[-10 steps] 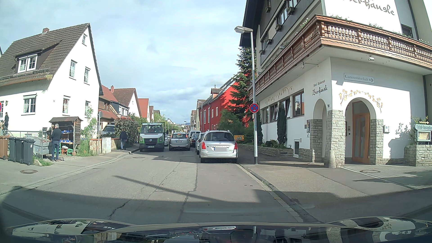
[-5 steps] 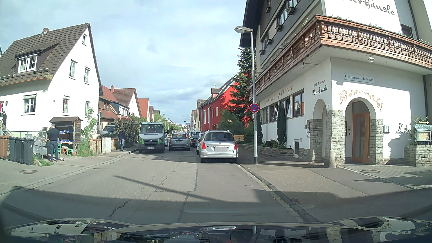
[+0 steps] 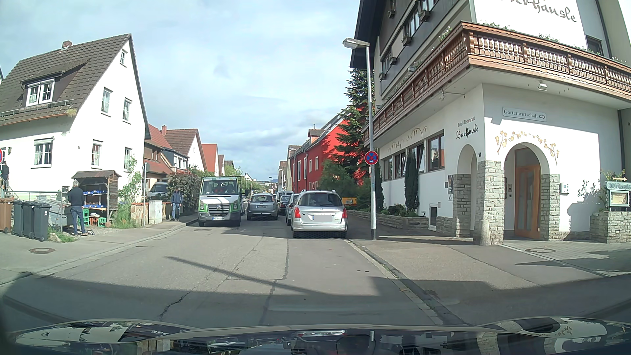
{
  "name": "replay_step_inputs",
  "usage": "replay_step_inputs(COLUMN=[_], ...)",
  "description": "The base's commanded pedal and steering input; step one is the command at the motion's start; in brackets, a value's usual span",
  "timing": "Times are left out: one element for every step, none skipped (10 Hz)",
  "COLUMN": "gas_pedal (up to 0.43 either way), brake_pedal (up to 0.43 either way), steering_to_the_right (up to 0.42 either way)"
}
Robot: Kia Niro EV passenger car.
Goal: Follow the waypoints while adhering to traffic rules and regulations
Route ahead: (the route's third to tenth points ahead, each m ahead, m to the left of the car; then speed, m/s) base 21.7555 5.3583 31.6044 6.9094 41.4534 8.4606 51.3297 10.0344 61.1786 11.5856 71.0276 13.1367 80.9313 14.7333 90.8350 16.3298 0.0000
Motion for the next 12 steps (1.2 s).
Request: replay_step_inputs(gas_pedal=[0.0,0.0,0.0,0.0,0.0,0.0,0.0,0.0,0.0,0.0,0.0,0.0], brake_pedal=[0.226,0.22,0.22,0.226,0.22,0.226,0.226,0.22,0.226,0.226,0.22,0.226], steering_to_the_right=[-0.043,-0.043,-0.043,-0.043,-0.043,-0.043,-0.043,-0.043,-0.043,-0.043,-0.043,-0.043])
